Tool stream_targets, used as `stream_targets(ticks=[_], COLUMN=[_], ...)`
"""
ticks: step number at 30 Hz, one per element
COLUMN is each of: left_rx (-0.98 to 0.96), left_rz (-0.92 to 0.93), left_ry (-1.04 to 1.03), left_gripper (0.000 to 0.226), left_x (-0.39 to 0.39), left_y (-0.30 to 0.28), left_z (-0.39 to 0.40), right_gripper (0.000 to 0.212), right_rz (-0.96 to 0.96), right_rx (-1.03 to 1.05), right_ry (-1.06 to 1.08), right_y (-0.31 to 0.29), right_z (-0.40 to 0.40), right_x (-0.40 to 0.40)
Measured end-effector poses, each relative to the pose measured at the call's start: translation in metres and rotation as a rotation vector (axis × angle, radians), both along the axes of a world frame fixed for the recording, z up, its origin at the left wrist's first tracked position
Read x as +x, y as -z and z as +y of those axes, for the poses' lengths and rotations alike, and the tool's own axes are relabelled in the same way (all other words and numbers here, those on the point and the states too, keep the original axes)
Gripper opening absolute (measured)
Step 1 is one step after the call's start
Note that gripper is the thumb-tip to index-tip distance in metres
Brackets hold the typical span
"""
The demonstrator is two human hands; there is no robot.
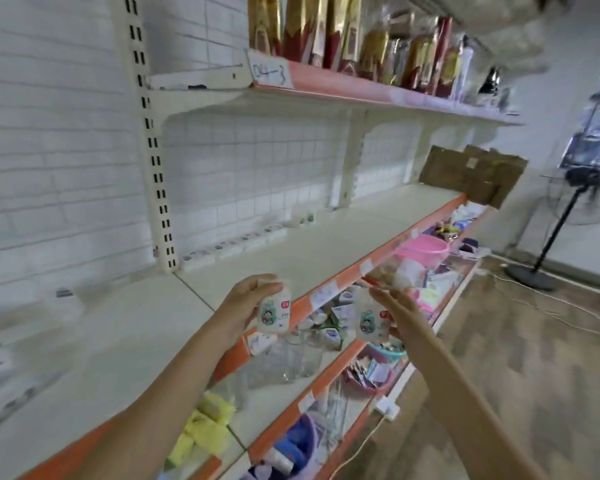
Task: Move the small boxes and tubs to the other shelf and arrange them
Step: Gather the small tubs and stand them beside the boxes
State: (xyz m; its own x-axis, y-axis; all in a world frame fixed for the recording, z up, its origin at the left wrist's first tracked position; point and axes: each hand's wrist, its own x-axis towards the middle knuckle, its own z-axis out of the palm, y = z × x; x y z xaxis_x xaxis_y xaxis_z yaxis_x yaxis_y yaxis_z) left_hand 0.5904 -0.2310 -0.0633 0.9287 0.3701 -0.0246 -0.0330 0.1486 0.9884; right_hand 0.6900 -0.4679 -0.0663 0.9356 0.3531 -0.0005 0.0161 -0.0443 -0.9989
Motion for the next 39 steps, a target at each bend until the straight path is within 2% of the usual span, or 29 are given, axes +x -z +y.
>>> stream_targets(ticks=[2, 4, 5, 10, 14, 17, 19, 22, 23, 25, 27, 30, 32, 35, 36, 39], left_rx=[-0.020, -0.020, 0.002, 0.053, 0.094, 0.085, 0.079, 0.092, 0.095, 0.097, 0.120, 0.145, 0.153, 0.211, 0.241, 0.370], left_rz=[0.004, 0.016, 0.034, 0.047, 0.034, 0.011, -0.004, -0.012, -0.011, -0.020, -0.021, -0.026, -0.027, -0.003, 0.009, 0.048], left_ry=[0.052, 0.114, 0.138, 0.202, 0.252, 0.275, 0.283, 0.276, 0.276, 0.290, 0.276, 0.217, 0.155, 0.067, 0.037, -0.063], left_gripper=[0.021, 0.046, 0.051, 0.031, 0.038, 0.022, 0.031, 0.066, 0.071, 0.061, 0.043, 0.055, 0.055, 0.042, 0.045, 0.072], left_x=[0.025, 0.049, 0.060, 0.122, 0.177, 0.225, 0.259, 0.313, 0.331, 0.366, 0.397, 0.432, 0.450, 0.476, 0.484, 0.504], left_y=[0.005, 0.010, 0.010, 0.009, 0.009, 0.009, 0.007, 0.000, -0.003, -0.006, -0.009, -0.012, -0.013, -0.012, -0.012, -0.012], left_z=[-0.036, -0.062, -0.073, -0.110, -0.124, -0.131, -0.132, -0.126, -0.124, -0.118, -0.112, -0.097, -0.085, -0.065, -0.058, -0.041], right_gripper=[0.042, 0.052, 0.058, 0.061, 0.069, 0.064, 0.066, 0.065, 0.061, 0.044, 0.043, 0.060, 0.055, 0.051, 0.051, 0.045], right_rz=[0.019, 0.024, 0.022, 0.017, 0.021, -0.006, -0.023, -0.037, -0.044, -0.065, -0.082, -0.081, -0.079, -0.118, -0.132, -0.136], right_rx=[-0.006, -0.015, -0.017, -0.033, -0.045, -0.052, -0.054, -0.046, -0.051, -0.067, -0.070, -0.072, -0.079, -0.110, -0.119, -0.104], right_ry=[0.039, 0.069, 0.083, 0.145, 0.170, 0.164, 0.177, 0.182, 0.175, 0.163, 0.143, 0.101, 0.060, 0.012, -0.001, -0.093], right_y=[0.006, 0.010, 0.011, 0.016, 0.017, 0.014, 0.010, 0.001, -0.002, -0.010, -0.017, -0.021, -0.020, -0.019, -0.018, -0.018], right_z=[-0.035, -0.063, -0.075, -0.114, -0.125, -0.124, -0.122, -0.113, -0.109, -0.098, -0.085, -0.064, -0.051, -0.031, -0.024, 0.002], right_x=[0.017, 0.029, 0.035, 0.074, 0.114, 0.154, 0.186, 0.236, 0.254, 0.288, 0.322, 0.366, 0.394, 0.436, 0.451, 0.493])
